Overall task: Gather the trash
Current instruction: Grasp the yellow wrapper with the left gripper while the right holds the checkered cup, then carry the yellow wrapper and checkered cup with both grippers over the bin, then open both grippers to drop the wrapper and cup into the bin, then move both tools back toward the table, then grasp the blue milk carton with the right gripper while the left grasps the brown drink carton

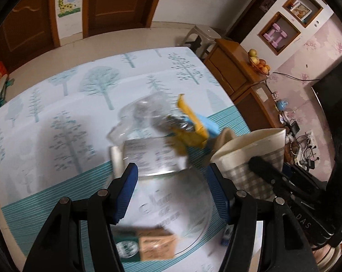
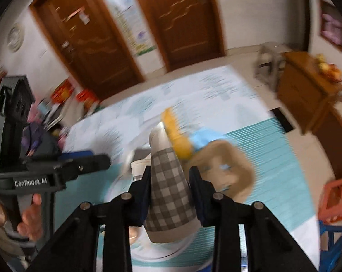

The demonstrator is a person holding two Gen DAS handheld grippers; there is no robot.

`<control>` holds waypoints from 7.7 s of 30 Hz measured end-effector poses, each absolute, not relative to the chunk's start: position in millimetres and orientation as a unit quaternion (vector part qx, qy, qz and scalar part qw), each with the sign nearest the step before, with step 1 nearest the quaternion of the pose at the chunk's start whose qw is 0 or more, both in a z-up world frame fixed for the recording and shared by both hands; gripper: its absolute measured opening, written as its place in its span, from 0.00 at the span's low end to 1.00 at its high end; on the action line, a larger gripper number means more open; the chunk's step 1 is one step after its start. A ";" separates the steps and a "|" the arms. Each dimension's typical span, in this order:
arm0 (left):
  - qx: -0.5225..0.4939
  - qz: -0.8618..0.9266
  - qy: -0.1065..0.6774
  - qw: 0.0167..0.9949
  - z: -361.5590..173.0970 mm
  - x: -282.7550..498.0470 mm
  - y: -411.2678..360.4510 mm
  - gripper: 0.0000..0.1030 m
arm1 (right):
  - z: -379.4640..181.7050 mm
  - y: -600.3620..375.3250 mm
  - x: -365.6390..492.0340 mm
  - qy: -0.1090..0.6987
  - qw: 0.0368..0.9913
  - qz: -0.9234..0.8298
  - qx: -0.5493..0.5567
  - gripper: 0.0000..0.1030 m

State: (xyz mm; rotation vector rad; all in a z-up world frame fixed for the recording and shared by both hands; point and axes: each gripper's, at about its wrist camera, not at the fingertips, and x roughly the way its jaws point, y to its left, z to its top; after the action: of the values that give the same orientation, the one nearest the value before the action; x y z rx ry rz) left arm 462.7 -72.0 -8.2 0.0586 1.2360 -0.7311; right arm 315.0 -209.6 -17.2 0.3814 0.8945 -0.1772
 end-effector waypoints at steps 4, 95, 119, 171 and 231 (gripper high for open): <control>0.017 -0.333 0.583 0.741 -20.0 470.3 -101.7 0.59 | -19.5 -236.3 307.3 0.406 0.877 -0.154 0.206 0.31; 0.148 -0.273 0.646 0.697 -305.3 -16.3 -22.0 0.25 | -358.9 -160.0 -70.4 0.577 0.763 -0.069 0.283 0.32; 0.160 -0.215 0.620 0.738 -305.2 -2.8 18.3 0.99 | -383.9 -133.7 -45.5 0.595 0.752 -0.058 0.277 0.74; 0.142 -0.171 0.464 0.858 76.1 56.5 52.4 0.97 | -16.8 -171.7 -13.2 0.446 0.863 0.003 0.239 0.74; 0.390 -0.418 0.560 0.600 -101.0 384.9 -55.3 0.41 | -123.8 -206.5 179.8 0.499 0.748 -0.232 0.372 0.63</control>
State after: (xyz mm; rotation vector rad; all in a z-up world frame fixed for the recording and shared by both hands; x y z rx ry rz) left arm 384.9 -55.3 -101.0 0.9045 1.2976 -0.9694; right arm 179.8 -206.5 -123.8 0.8134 1.0906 -0.5074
